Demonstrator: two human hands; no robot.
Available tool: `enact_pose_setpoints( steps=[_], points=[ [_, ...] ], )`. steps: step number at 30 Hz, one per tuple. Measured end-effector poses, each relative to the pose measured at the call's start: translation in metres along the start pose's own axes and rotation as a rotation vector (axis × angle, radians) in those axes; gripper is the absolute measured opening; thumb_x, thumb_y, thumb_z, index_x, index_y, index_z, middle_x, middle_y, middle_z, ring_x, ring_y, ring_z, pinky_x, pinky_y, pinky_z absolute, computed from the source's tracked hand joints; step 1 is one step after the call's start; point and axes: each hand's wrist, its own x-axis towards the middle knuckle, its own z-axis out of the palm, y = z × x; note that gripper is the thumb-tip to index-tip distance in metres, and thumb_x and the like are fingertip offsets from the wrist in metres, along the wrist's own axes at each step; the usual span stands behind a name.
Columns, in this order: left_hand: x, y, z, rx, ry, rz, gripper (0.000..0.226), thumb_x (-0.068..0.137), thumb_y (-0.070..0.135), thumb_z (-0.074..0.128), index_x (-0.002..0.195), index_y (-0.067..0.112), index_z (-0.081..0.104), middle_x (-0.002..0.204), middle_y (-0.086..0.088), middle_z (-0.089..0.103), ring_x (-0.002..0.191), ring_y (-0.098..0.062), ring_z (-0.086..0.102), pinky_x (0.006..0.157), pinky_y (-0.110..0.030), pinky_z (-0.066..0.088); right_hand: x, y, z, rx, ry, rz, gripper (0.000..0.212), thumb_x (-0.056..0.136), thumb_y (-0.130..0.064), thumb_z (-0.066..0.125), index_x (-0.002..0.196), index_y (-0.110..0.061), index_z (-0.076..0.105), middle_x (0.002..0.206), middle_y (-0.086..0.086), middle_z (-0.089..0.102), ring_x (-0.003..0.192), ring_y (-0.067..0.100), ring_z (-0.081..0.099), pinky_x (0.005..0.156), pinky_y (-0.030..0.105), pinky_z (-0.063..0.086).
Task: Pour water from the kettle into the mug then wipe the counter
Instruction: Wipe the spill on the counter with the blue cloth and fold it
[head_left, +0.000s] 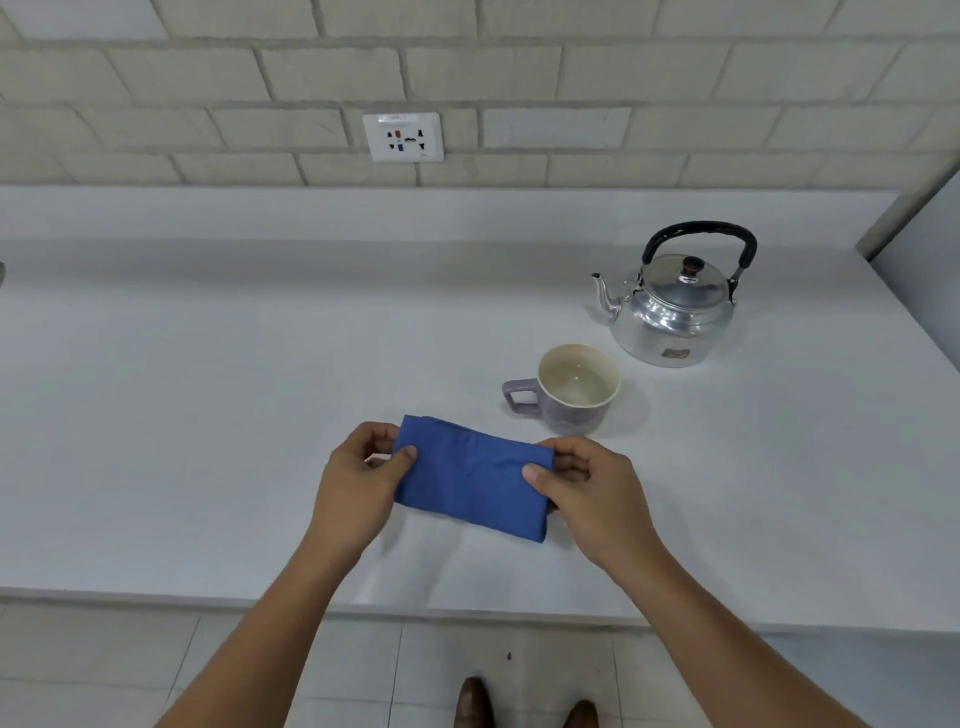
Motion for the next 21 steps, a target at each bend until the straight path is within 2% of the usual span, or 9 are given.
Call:
enact_pose_setpoints(
  steps=[4,8,11,14,18,21],
  points=[
    [0.027,-0.004,-0.037,0.064,0.076,-0.004,0.007,0.096,0.015,0.069,0.100,0.021,0.071,0.098,0.005,0.074,0.085,-0.013,0.071,0.066,-0.023,0.050,0.028,-0.009,0.040,-0.021,-0.059,-0.025,0.021,0.083,-0.007,0.076,0.100,-0.020,0.074,0.094,-0.002,0.078,0.089,0.014,0.074,0.084,0.045,0.061],
    [0.055,-0.011,-0.060,0.167,0.112,-0.029,0.003,0.093,0.019,0.072,0.093,0.020,0.069,0.094,0.003,0.074,0.079,-0.014,0.068,0.064,-0.026,0.048,0.056,-0.009,0.072,-0.028,-0.063,0.009,0.025,0.083,-0.005,0.077,0.106,-0.015,0.073,0.095,0.001,0.076,0.091,0.017,0.074,0.088,0.045,0.059],
    [0.071,-0.017,-0.072,0.247,0.119,-0.037,0.005,0.092,0.021,0.073,0.091,0.019,0.068,0.088,0.003,0.073,0.076,-0.013,0.067,0.062,-0.026,0.047,0.072,-0.008,0.088,-0.050,-0.057,0.012,0.027,0.082,-0.007,0.079,0.107,-0.015,0.072,0.094,0.000,0.076,0.090,0.017,0.074,0.084,0.039,0.060],
    [0.082,-0.025,-0.081,0.322,0.136,-0.043,0.008,0.091,0.022,0.074,0.092,0.016,0.068,0.085,0.002,0.073,0.076,-0.016,0.066,0.061,-0.026,0.048,0.084,-0.007,0.102,-0.116,-0.060,-0.006,0.028,0.081,-0.010,0.081,0.107,-0.015,0.072,0.086,-0.003,0.076,0.082,0.013,0.073,0.074,0.030,0.058],
    [0.090,-0.036,-0.087,0.432,0.150,-0.017,0.011,0.091,0.022,0.075,0.095,0.015,0.068,0.083,0.006,0.070,0.073,-0.014,0.063,0.060,-0.022,0.045,0.094,-0.007,0.116,-0.239,-0.055,-0.038,0.028,0.079,-0.012,0.083,0.105,-0.015,0.071,0.078,-0.006,0.071,0.076,0.012,0.070,0.073,0.030,0.059],
    [0.093,-0.043,-0.088,0.499,0.135,0.002,0.014,0.091,0.023,0.077,0.097,0.015,0.067,0.083,0.006,0.068,0.075,-0.018,0.064,0.059,-0.018,0.042,0.095,-0.005,0.121,-0.349,-0.039,-0.089,0.034,0.078,-0.013,0.083,0.107,-0.018,0.066,0.072,-0.009,0.063,0.068,0.003,0.063,0.064,0.017,0.051]
  ],
)
